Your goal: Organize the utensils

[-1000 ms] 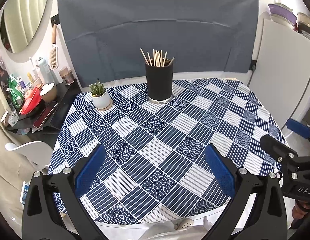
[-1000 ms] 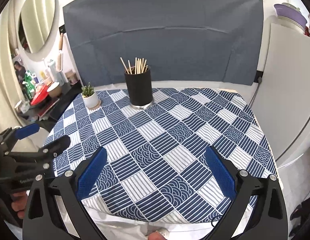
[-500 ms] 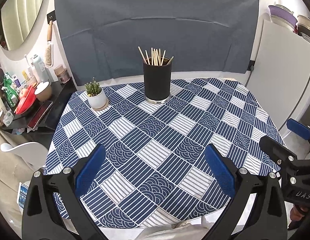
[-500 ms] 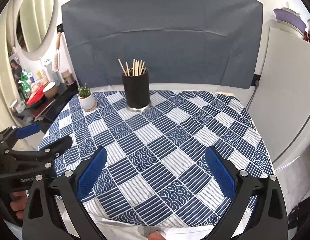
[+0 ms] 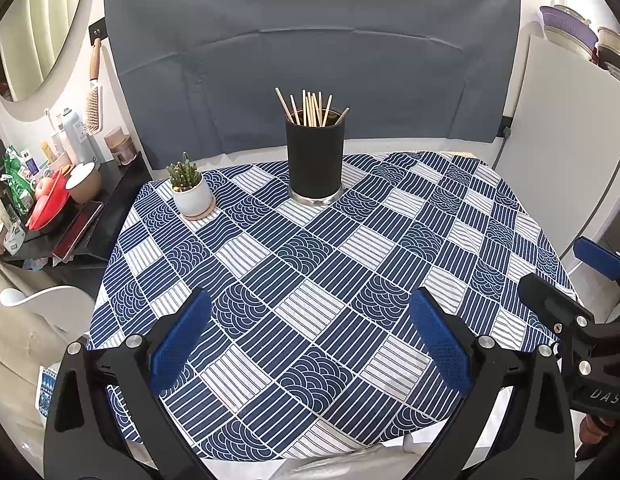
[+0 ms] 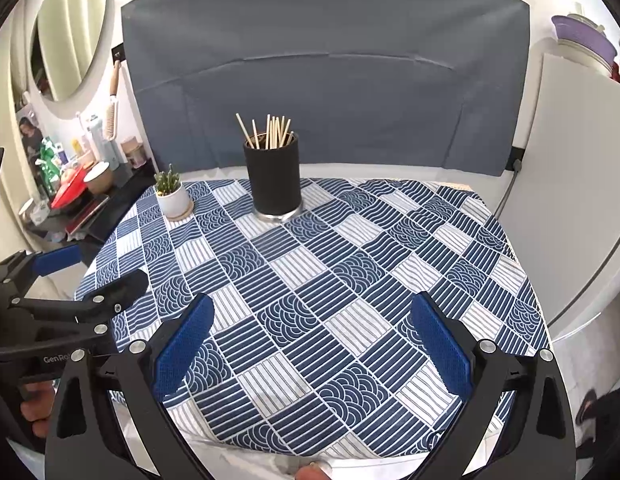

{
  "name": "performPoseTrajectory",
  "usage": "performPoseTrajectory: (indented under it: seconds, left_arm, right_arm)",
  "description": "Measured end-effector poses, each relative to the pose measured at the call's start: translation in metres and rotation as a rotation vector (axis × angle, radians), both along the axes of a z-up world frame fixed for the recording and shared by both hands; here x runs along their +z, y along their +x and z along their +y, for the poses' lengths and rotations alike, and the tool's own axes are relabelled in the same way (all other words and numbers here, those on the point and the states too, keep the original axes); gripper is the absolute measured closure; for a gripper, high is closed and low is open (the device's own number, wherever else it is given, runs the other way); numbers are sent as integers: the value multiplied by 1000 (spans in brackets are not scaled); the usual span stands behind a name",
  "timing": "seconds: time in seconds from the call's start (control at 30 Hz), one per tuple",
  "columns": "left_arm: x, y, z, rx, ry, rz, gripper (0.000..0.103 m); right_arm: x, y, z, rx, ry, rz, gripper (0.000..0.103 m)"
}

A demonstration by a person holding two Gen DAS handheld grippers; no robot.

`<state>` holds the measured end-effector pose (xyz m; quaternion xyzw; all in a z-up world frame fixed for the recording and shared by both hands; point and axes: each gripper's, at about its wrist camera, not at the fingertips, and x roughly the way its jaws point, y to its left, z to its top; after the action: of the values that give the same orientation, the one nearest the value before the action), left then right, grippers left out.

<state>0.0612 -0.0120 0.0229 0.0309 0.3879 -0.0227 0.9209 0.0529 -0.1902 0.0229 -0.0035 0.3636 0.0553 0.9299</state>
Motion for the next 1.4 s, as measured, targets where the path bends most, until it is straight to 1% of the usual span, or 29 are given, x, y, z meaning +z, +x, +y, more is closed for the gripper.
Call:
performPoseTrajectory:
  seconds: [0.43, 0.83, 1.13, 1.4]
  left_arm:
    - [-2, 1, 1, -2, -7, 14, 6]
    - [1, 0, 5, 20, -21, 3, 6]
    - [0, 0, 2, 13, -25, 2, 6]
    - [1, 0, 4, 31, -30, 0, 6]
  right_arm:
    - [-1, 2, -1, 12, 9, 3, 8]
    - [3, 0, -1, 17, -3, -26, 8]
    - [5, 1, -2, 32, -5, -30, 8]
    - [6, 3, -3, 35, -7, -31, 8]
